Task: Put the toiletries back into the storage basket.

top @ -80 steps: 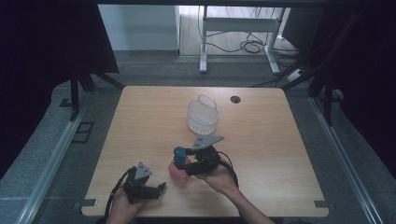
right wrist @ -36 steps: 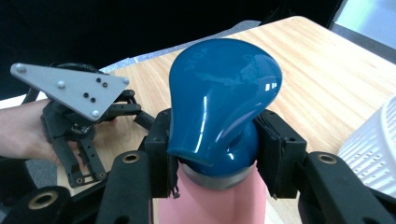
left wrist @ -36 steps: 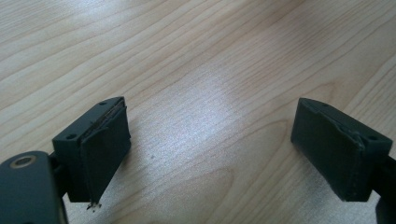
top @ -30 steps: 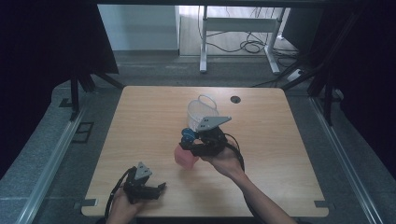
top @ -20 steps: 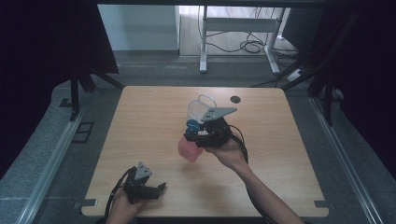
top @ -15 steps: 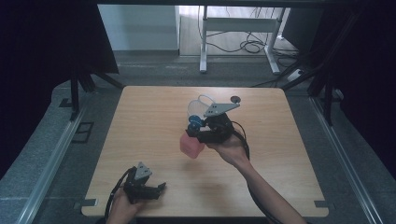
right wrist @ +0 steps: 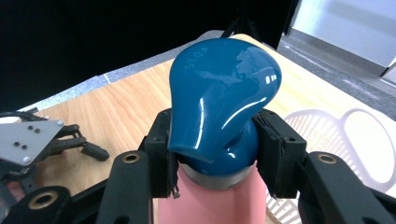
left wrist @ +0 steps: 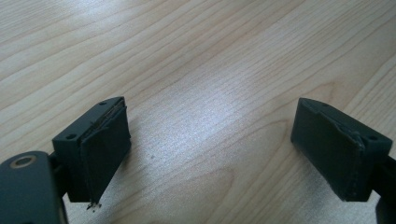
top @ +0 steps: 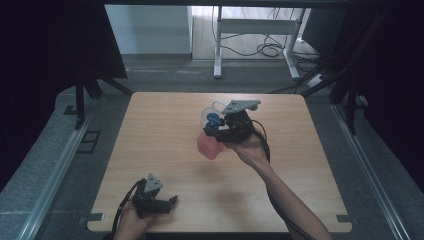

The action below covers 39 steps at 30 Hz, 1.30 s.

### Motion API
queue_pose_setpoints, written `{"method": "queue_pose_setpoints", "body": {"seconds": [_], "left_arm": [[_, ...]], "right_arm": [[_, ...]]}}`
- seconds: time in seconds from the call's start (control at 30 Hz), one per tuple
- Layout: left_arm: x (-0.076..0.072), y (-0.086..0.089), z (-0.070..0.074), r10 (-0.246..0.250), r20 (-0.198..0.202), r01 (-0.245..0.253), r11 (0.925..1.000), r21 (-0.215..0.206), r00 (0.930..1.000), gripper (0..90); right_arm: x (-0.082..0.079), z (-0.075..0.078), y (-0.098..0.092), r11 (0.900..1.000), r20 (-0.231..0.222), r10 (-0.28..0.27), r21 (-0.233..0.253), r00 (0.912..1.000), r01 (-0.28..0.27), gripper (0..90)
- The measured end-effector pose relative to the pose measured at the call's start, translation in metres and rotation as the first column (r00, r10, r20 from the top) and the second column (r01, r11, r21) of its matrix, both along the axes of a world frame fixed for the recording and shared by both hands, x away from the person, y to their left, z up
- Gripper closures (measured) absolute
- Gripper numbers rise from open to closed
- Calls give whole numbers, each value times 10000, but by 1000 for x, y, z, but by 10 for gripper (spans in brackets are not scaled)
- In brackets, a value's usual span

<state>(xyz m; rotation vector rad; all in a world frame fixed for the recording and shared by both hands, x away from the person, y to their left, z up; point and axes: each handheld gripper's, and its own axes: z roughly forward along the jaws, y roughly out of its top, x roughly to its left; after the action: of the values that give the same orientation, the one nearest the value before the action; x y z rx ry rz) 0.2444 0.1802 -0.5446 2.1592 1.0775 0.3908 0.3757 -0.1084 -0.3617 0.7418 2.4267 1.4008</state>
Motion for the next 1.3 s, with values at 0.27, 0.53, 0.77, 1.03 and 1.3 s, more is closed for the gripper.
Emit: {"method": "queue_pose_setpoints", "body": {"seconds": [0.27, 0.53, 0.77, 1.03, 1.3], "left_arm": [[0, 0, 0, 1, -5, -1, 10000, 4, 10000, 115], [0, 0, 0, 3, -6, -3, 10000, -12, 10000, 114], [0, 0, 0, 1, 0, -1, 10000, -12, 10000, 114], [0, 0, 0, -8, -5, 8, 10000, 6, 10000, 114], [0, 0, 0, -24, -10, 24, 10000, 36, 10000, 114]], "right_arm": [[10, 9, -2, 9997, 91, -247, 8, 9997, 247, 528], [23, 14, -4, 9985, 114, -544, 8, 9985, 544, 528], [35, 20, -5, 9966, 185, -821, 1, 9965, 821, 528], [50, 27, -5, 9935, 275, -1135, -15, 9932, 1136, 528], [65, 30, -6, 9897, 357, -1426, -48, 9891, 1429, 528]]}}
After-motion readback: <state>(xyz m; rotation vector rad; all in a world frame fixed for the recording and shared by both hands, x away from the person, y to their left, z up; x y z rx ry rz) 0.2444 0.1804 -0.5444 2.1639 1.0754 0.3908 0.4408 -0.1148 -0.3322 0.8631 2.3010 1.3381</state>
